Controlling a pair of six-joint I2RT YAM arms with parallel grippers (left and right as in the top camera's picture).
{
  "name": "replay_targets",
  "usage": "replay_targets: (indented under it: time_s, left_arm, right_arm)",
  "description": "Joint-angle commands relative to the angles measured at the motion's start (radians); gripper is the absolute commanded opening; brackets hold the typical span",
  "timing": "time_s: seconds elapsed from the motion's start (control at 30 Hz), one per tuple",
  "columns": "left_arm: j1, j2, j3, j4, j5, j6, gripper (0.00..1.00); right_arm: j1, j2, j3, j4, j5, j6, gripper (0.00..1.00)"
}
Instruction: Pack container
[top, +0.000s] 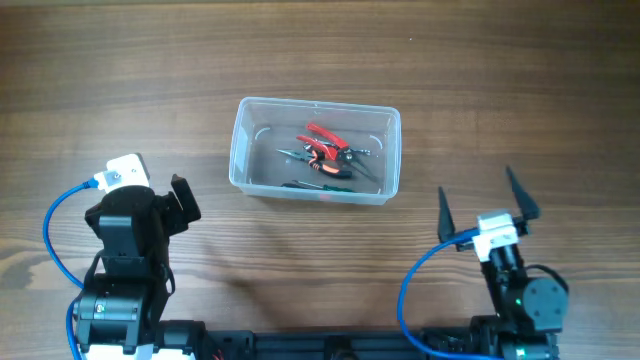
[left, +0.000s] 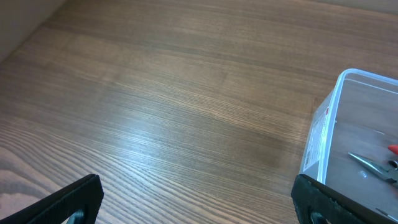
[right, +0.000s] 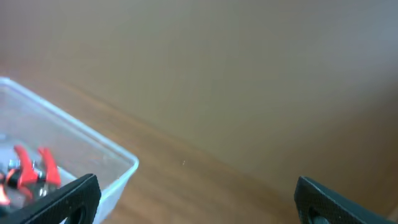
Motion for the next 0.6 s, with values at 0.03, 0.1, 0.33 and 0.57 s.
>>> replay_targets:
  time_s: [0.03, 0.1, 0.33, 0.57]
  left_arm:
    - [-0.005, 0.001, -0.003, 0.002, -0.017, -0.009, 1.0]
    - [-0.005, 0.001, -0.003, 0.002, -0.017, -0.009, 1.0]
    - [-0.005, 0.001, -0.003, 0.002, -0.017, -0.009, 1.0]
    - [-0.005, 0.001, -0.004, 0.002, -0.017, -0.009, 1.0]
  right_arm:
    - [0.011, -0.037, -0.059, -0.016, 0.001, -0.037, 1.0]
    - [0.012, -0.037, -0.059, -0.056, 0.001, -0.04, 1.0]
    - [0.008, -0.036, -0.058, -0.096, 0.119, 0.098, 1.0]
    - [0.008, -0.036, -0.058, -0.093, 0.116, 0.095, 1.0]
